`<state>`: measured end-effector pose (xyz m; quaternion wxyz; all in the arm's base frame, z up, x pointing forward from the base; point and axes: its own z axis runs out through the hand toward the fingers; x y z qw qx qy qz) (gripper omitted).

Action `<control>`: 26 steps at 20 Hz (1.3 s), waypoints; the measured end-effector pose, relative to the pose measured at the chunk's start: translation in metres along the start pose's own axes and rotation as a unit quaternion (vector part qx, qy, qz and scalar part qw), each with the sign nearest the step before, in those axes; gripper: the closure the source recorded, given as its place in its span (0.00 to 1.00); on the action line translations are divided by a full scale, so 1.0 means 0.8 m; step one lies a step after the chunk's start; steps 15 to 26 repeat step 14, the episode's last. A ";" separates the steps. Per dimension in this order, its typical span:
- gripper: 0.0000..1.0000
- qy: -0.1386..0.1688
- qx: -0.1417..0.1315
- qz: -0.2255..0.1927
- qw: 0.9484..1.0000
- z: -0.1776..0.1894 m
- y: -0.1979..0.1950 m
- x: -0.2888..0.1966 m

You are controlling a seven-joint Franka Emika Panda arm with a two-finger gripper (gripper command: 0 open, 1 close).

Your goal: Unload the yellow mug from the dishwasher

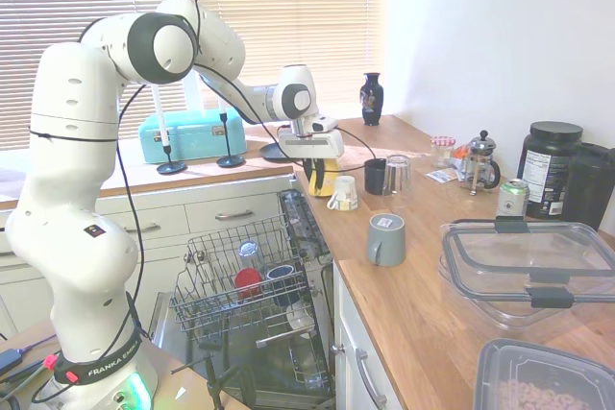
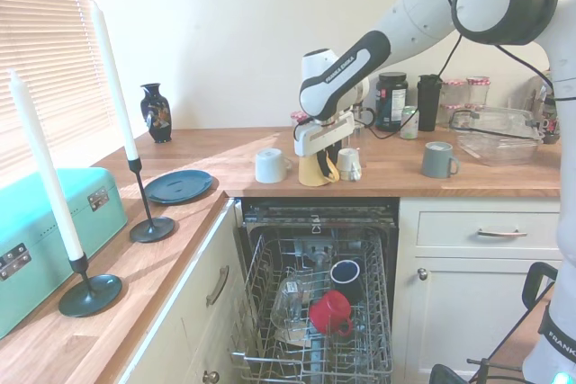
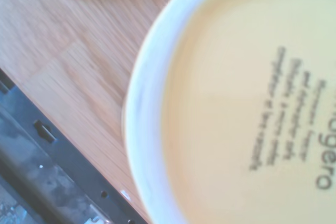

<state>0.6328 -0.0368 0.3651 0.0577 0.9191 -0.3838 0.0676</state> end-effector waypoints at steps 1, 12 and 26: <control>0.00 0.000 0.000 0.000 1.000 0.000 0.000 0.000; 0.00 0.023 0.026 0.007 0.999 -0.040 0.005 -0.001; 0.00 0.026 0.041 0.013 0.999 -0.063 0.015 -0.022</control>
